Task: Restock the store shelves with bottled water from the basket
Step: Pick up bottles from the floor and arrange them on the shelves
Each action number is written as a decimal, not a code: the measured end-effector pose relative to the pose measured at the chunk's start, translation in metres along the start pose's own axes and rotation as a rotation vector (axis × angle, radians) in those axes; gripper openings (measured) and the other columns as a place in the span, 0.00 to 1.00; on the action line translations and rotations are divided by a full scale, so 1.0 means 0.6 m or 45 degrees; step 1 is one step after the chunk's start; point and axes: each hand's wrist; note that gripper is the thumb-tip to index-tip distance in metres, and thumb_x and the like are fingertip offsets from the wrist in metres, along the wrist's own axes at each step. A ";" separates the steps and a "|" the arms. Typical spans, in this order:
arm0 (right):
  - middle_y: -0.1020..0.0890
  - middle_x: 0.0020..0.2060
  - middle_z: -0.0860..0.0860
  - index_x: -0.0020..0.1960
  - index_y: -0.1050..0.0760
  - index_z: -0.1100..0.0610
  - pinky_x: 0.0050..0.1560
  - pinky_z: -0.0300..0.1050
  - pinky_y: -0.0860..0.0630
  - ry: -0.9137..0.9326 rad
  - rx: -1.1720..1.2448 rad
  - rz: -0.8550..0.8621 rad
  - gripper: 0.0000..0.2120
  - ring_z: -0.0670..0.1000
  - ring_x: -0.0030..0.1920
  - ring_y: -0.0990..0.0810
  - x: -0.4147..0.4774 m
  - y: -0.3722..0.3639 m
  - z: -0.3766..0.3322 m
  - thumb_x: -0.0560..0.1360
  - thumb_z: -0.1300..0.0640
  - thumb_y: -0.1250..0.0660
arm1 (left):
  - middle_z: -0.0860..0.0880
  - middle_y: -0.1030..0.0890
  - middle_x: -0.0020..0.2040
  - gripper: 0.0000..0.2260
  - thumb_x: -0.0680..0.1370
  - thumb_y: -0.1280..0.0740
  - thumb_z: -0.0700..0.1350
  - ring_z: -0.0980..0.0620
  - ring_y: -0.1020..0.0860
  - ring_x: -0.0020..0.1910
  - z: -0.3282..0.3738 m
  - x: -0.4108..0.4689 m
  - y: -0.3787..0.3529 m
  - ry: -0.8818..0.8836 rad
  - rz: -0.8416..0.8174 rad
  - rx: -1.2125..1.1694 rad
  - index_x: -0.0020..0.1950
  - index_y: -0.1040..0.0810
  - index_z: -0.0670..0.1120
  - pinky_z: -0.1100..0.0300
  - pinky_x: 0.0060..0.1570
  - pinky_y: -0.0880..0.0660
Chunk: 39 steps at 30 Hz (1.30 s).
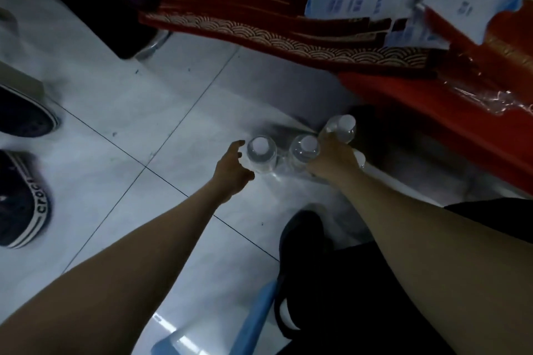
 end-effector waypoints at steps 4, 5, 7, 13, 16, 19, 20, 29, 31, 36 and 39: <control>0.26 0.65 0.61 0.73 0.36 0.59 0.60 0.51 0.28 0.024 -0.012 0.003 0.26 0.62 0.63 0.25 0.028 -0.019 0.006 0.77 0.59 0.36 | 0.45 0.25 0.67 0.38 0.68 0.26 0.30 0.43 0.25 0.62 -0.005 0.029 -0.023 -0.114 -0.023 0.010 0.74 0.36 0.47 0.44 0.60 0.24; 0.25 0.64 0.61 0.71 0.34 0.61 0.58 0.50 0.27 0.044 -0.017 0.031 0.23 0.62 0.62 0.25 0.036 -0.026 0.004 0.76 0.61 0.36 | 0.46 0.25 0.66 0.38 0.67 0.25 0.30 0.44 0.24 0.61 -0.007 0.037 -0.027 -0.151 -0.001 0.020 0.73 0.35 0.47 0.44 0.59 0.24; 0.26 0.65 0.62 0.71 0.34 0.62 0.59 0.51 0.28 0.048 0.001 0.040 0.24 0.62 0.63 0.26 0.049 -0.039 0.003 0.76 0.62 0.37 | 0.46 0.24 0.64 0.37 0.65 0.24 0.30 0.46 0.24 0.59 -0.012 0.054 -0.031 -0.203 0.042 0.015 0.71 0.31 0.46 0.46 0.58 0.23; 0.26 0.64 0.61 0.72 0.34 0.58 0.56 0.50 0.27 0.083 0.064 0.092 0.24 0.62 0.62 0.25 0.075 -0.074 0.014 0.76 0.62 0.37 | 0.50 0.22 0.57 0.34 0.63 0.23 0.30 0.49 0.23 0.58 -0.030 0.089 -0.044 -0.240 0.034 -0.050 0.67 0.27 0.43 0.66 0.49 0.24; 0.24 0.61 0.57 0.70 0.31 0.55 0.50 0.46 0.30 0.083 0.090 0.139 0.19 0.59 0.61 0.23 0.079 -0.091 0.007 0.79 0.56 0.38 | 0.51 0.23 0.56 0.33 0.64 0.23 0.30 0.51 0.25 0.57 -0.032 0.094 -0.049 -0.261 0.016 -0.077 0.66 0.29 0.44 0.70 0.47 0.27; 0.23 0.61 0.54 0.70 0.32 0.53 0.57 0.46 0.26 0.113 0.052 0.136 0.17 0.56 0.64 0.24 0.074 -0.104 -0.011 0.82 0.56 0.41 | 0.57 0.25 0.54 0.34 0.63 0.21 0.35 0.53 0.25 0.56 -0.040 0.098 -0.048 -0.223 -0.042 -0.080 0.63 0.32 0.51 0.59 0.52 0.23; 0.24 0.64 0.55 0.71 0.33 0.53 0.61 0.48 0.25 0.125 0.046 0.136 0.18 0.56 0.65 0.24 0.074 -0.106 -0.015 0.81 0.58 0.40 | 0.59 0.25 0.55 0.35 0.62 0.20 0.37 0.53 0.25 0.56 -0.043 0.097 -0.047 -0.209 -0.043 -0.098 0.63 0.32 0.53 0.55 0.54 0.23; 0.24 0.65 0.54 0.70 0.34 0.57 0.54 0.42 0.28 0.172 0.221 -0.219 0.36 0.55 0.65 0.25 0.050 -0.050 -0.057 0.67 0.54 0.21 | 0.45 0.17 0.56 0.30 0.63 0.23 0.37 0.44 0.19 0.57 -0.041 0.049 0.011 -0.114 -0.089 -0.446 0.64 0.25 0.46 0.49 0.55 0.21; 0.24 0.66 0.53 0.71 0.34 0.56 0.54 0.42 0.29 0.254 0.333 -0.320 0.38 0.55 0.65 0.25 0.039 -0.012 -0.069 0.66 0.52 0.21 | 0.45 0.17 0.58 0.31 0.63 0.23 0.40 0.44 0.20 0.59 -0.026 0.024 0.042 -0.064 -0.107 -0.558 0.65 0.25 0.47 0.47 0.57 0.24; 0.14 0.49 0.49 0.55 0.20 0.52 0.57 0.56 0.20 0.499 0.783 -0.356 0.29 0.51 0.51 0.16 -0.027 0.079 -0.106 0.56 0.46 0.18 | 0.43 0.22 0.64 0.28 0.67 0.24 0.46 0.37 0.24 0.64 0.049 -0.059 0.125 -0.132 -0.164 -0.807 0.66 0.25 0.47 0.33 0.55 0.24; 0.14 0.49 0.49 0.54 0.20 0.50 0.57 0.52 0.20 0.618 0.990 -0.292 0.15 0.48 0.49 0.15 -0.091 0.137 -0.131 0.70 0.45 0.25 | 0.44 0.21 0.65 0.35 0.62 0.19 0.54 0.41 0.24 0.65 0.114 -0.125 0.160 -0.247 -0.209 -0.879 0.66 0.25 0.48 0.32 0.53 0.24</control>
Point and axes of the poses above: each hand's wrist, its own x-axis towards the middle knuckle, its own y-axis out of the back of the hand, z = x × y
